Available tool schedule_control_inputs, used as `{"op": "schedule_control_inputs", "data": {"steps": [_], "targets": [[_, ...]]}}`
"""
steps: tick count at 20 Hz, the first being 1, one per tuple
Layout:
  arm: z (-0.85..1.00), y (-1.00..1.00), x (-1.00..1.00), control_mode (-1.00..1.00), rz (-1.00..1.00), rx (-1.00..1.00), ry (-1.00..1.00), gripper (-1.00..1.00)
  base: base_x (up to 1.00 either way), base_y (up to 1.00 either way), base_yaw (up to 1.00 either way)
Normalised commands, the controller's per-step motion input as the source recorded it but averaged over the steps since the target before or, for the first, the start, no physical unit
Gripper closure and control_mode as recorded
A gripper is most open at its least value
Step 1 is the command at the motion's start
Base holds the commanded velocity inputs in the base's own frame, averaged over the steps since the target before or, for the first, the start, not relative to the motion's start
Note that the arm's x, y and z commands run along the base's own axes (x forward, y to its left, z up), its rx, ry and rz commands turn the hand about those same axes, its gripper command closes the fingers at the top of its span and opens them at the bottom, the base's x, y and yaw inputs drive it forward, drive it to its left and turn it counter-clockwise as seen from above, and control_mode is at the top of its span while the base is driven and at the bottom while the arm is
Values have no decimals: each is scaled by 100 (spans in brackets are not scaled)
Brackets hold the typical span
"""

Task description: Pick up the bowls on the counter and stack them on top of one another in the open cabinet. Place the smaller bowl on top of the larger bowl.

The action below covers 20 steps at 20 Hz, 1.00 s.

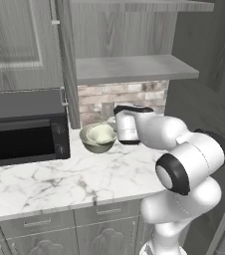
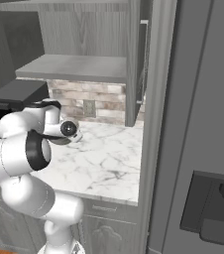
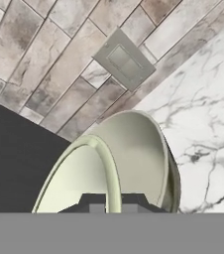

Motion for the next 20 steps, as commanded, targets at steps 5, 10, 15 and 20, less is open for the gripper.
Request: {"op": "schedule_control_inputs", "data": {"steps": [5,10,15,20], "targets": [[-8,0,0,-100,0,0,-1,100,0,0,0],[-4,0,11,-100,0,0,0,100,0,0,0],[-4,-3,26,-100,0,0,0,100,0,0,0],[0,-8,51,-100,-2,3,0,100,0,0,0]]}}
